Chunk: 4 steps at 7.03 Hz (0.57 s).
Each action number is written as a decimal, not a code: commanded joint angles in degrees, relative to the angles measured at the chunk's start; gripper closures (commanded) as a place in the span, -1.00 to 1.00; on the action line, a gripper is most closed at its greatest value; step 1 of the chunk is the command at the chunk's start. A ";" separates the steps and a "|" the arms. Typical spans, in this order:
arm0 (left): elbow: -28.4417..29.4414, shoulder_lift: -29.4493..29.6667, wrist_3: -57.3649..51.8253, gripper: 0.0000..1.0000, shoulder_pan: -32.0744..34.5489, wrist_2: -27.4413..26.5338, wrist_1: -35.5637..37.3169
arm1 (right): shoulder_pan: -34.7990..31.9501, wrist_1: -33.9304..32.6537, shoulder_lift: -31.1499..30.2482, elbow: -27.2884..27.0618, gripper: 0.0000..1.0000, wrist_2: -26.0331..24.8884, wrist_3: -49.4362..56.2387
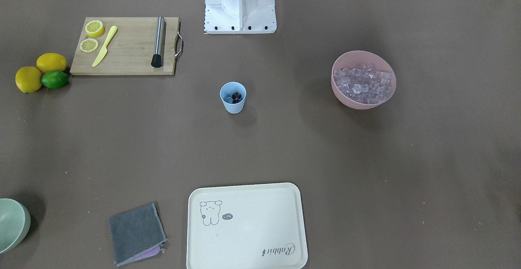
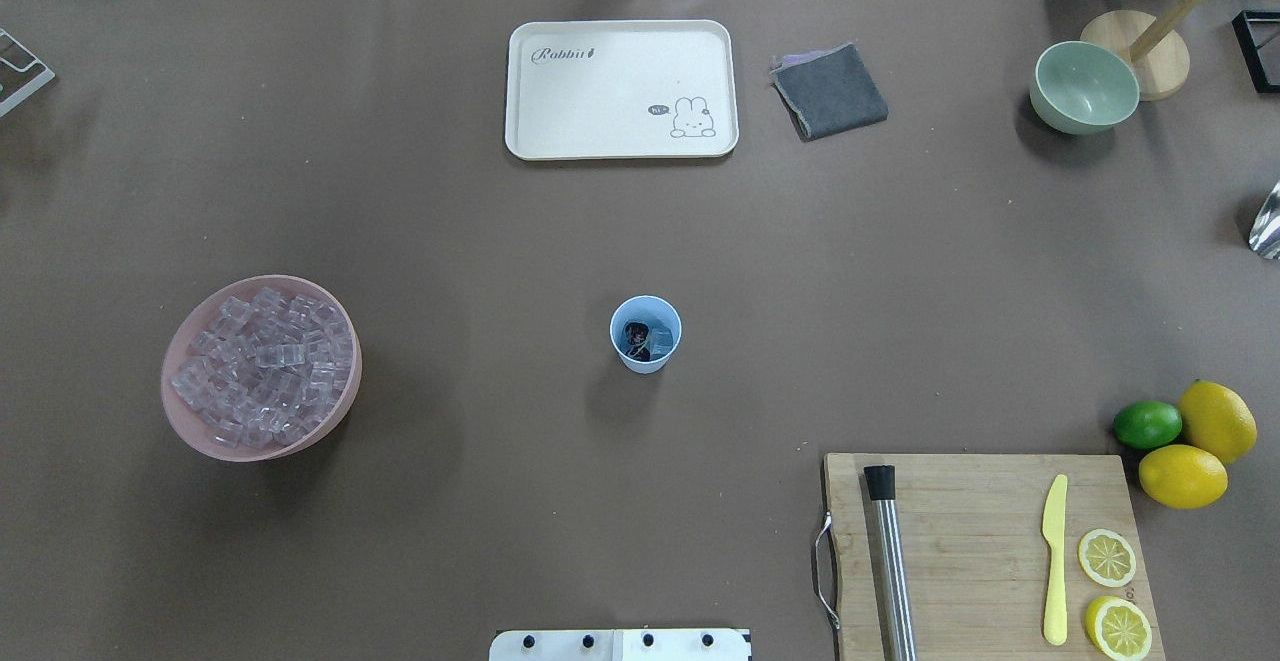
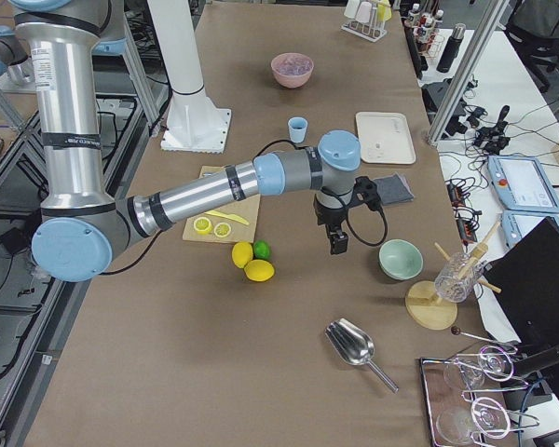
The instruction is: Put ice and cherries in cup
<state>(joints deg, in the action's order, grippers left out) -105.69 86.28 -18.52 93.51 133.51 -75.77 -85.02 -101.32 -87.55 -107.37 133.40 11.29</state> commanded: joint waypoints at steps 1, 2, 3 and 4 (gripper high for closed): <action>0.04 -0.41 0.15 -0.95 0.80 0.00 -0.17 | -4.89 -1.87 -0.43 3.21 -0.97 -0.15 7.33; -0.13 -0.06 0.15 -0.95 0.80 0.00 -0.17 | -5.16 -1.52 -2.17 3.14 -0.98 0.02 7.34; -0.13 -0.14 0.15 -0.95 0.80 0.08 -0.17 | -5.16 -1.34 -2.88 1.83 -0.98 0.37 7.25; 0.39 -0.06 0.06 -0.95 0.71 -0.09 -0.34 | -5.07 -1.25 -2.19 2.34 -0.98 0.20 7.25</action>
<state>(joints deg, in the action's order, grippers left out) -105.68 86.14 -18.39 94.27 133.53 -75.98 -90.03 -102.72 -89.80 -105.03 133.59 18.45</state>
